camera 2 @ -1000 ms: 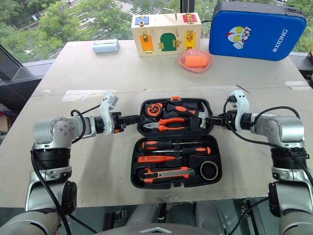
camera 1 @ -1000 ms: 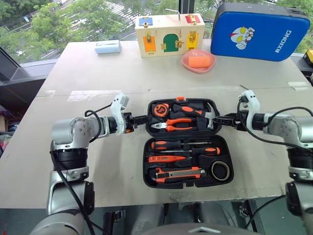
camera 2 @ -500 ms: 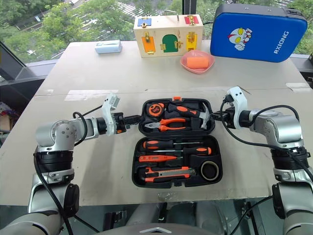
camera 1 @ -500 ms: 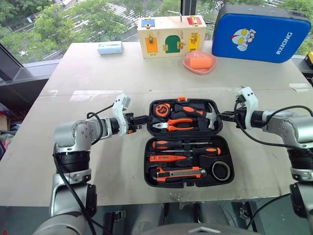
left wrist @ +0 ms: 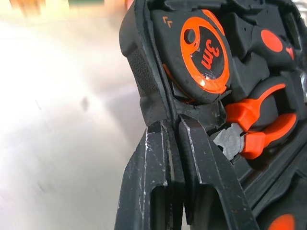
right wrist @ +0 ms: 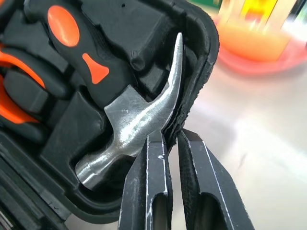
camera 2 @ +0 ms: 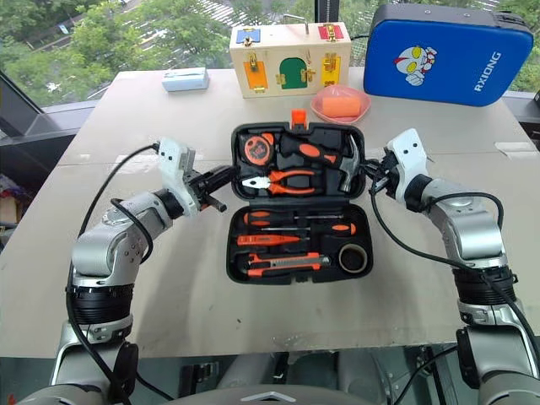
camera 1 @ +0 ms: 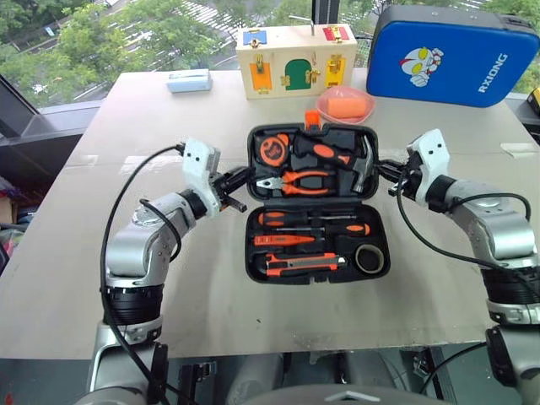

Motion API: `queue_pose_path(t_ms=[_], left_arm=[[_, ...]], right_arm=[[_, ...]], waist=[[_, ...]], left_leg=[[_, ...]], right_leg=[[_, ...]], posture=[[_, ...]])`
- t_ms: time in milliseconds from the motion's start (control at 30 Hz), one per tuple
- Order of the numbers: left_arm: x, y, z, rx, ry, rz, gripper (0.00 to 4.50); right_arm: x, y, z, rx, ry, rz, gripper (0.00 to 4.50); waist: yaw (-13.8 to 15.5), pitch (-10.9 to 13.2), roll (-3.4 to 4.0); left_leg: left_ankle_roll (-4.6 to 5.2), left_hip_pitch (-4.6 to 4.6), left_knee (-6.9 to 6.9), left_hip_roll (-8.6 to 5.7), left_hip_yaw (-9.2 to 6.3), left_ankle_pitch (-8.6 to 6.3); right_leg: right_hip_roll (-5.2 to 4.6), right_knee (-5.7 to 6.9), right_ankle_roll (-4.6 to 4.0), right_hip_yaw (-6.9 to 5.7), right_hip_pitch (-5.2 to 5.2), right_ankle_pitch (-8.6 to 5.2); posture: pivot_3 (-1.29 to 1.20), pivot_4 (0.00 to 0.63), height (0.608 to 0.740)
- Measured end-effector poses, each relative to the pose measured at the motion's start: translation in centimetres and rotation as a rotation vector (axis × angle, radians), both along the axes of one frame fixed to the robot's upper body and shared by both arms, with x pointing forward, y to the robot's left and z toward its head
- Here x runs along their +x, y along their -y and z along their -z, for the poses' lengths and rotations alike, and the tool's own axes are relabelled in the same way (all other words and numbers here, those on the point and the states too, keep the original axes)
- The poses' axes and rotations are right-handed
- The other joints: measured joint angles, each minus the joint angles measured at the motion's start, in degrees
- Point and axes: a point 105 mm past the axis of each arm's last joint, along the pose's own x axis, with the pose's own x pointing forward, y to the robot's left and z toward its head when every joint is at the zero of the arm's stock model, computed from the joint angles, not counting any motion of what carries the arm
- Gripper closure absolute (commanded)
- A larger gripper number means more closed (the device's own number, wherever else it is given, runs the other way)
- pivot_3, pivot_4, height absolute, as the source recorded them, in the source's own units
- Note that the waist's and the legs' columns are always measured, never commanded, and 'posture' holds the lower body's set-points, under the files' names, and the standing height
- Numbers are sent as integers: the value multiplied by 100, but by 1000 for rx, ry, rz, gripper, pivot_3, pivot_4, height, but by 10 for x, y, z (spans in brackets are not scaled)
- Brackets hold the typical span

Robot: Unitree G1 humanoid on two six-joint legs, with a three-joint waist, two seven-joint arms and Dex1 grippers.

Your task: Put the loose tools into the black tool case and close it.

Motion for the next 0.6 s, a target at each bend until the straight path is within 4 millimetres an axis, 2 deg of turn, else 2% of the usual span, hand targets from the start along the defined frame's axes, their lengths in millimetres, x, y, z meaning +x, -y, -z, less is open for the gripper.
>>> queue_pose_path(t_ms=[167, 333, 467, 600], left_arm=[[-13, 3, 6, 261, 267, 10, 4500], [-24, -2, 18, 443, 467, 12, 4500], [-36, -4, 24, 537, 571, 38, 4500], [-55, -8, 32, 570, 602, 62, 4500]], right_arm=[[-12, 4, 9, -215, 270, -42, 4452], [-25, 9, 16, -426, 523, -103, 4452], [-40, 16, 22, -574, 678, -189, 4452], [-55, 21, 31, -623, 712, -265, 4452]], waist=[[-7, 1, 1], [8, 1, 0], [6, 0, -1], [-9, 0, 0]], left_leg=[[0, 2, -4, -1, 15, 0], [1, 13, 1, -1, 18, 0], [1, 17, 0, 0, 19, 0], [1, 18, -3, 4, 22, 0]], right_leg=[[-4, -1, 0, -1, -7, 0], [-2, 8, 1, 3, -1, 0], [1, 7, 0, 4, -1, 0], [3, 7, 0, 10, 1, 0]], posture=[[0, 150, 735], [0, 150, 735], [0, 150, 735], [0, 150, 735]])
